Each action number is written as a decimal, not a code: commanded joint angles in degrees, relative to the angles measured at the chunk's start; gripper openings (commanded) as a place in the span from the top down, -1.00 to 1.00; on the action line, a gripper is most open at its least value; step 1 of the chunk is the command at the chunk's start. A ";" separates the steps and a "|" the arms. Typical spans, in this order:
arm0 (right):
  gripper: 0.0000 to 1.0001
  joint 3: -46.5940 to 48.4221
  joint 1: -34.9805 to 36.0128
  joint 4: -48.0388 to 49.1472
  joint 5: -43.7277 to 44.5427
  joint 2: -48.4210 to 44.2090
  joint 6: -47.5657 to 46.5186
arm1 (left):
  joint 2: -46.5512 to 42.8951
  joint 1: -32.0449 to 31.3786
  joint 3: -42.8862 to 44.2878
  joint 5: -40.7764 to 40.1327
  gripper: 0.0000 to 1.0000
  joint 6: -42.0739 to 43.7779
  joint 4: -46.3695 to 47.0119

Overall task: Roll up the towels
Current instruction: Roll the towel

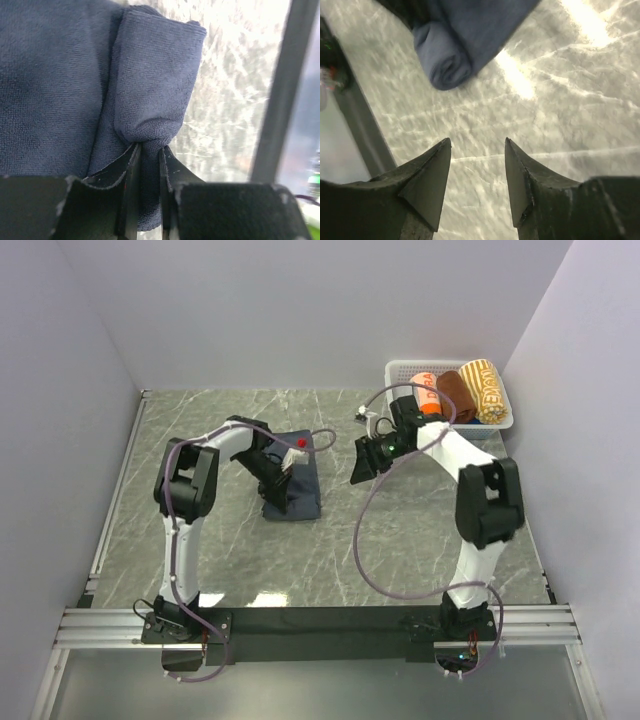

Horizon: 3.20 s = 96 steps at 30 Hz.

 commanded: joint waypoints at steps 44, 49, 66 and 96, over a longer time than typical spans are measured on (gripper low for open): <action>1.00 -0.16 30.63 6.02 21.87 7.69 -31.75 | 5.61 13.38 -2.04 6.07 0.09 -9.53 -1.63; 1.00 3.70 30.10 -0.86 15.81 10.32 -29.65 | -3.95 20.85 -5.74 8.46 -0.08 -16.11 5.58; 1.00 32.26 20.53 -23.62 -3.89 36.16 -15.76 | -48.09 14.04 -39.39 -11.30 -0.20 -8.23 36.40; 0.91 32.98 17.89 -20.38 -3.90 36.62 -9.60 | -28.34 -8.13 -37.14 -17.30 0.85 6.90 34.39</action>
